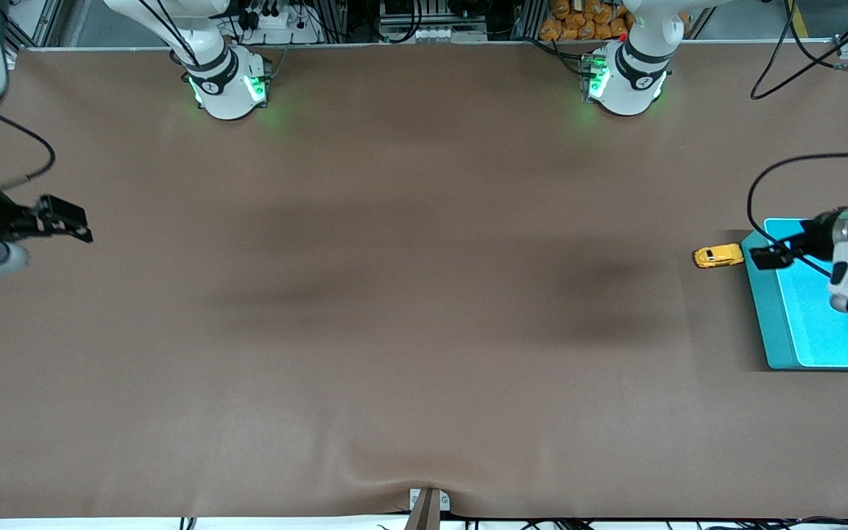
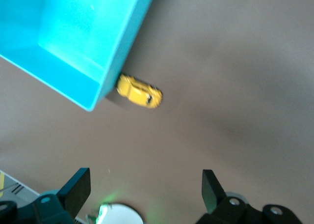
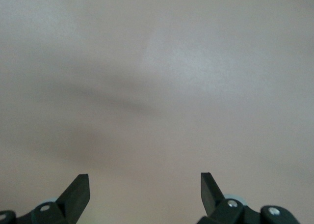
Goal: Wind and store yellow beetle car
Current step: 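Reach the left gripper toward the car beside the cyan box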
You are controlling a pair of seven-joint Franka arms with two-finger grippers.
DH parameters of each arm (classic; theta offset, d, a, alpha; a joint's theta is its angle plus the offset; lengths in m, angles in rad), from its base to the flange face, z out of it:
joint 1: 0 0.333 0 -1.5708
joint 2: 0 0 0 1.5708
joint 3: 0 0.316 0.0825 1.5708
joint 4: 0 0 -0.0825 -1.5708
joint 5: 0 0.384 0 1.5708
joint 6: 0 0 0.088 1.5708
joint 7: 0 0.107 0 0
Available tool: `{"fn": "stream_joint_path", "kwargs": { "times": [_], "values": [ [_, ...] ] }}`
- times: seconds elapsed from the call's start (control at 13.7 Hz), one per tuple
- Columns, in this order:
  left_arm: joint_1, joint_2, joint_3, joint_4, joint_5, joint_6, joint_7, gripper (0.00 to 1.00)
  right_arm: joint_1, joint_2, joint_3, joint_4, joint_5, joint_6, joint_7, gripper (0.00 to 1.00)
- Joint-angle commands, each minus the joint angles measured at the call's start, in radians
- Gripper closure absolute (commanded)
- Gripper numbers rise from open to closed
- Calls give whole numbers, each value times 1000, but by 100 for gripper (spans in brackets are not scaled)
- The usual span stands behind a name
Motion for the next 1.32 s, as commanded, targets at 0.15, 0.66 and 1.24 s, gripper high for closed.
{"fn": "stream_joint_path", "kwargs": {
  "times": [0.15,0.66,1.24],
  "values": [
    [95,101,-9,17,55,129,-2,0,-25,-241,-9,-243,8,53,110,0],
    [97,55,-14,-138,35,213,-59,0,-75,-378,-8,-383,17,101,176,0],
    [100,-95,-25,-459,35,416,-324,0,-71,-360,-6,-339,17,134,247,0]
  ]
}}
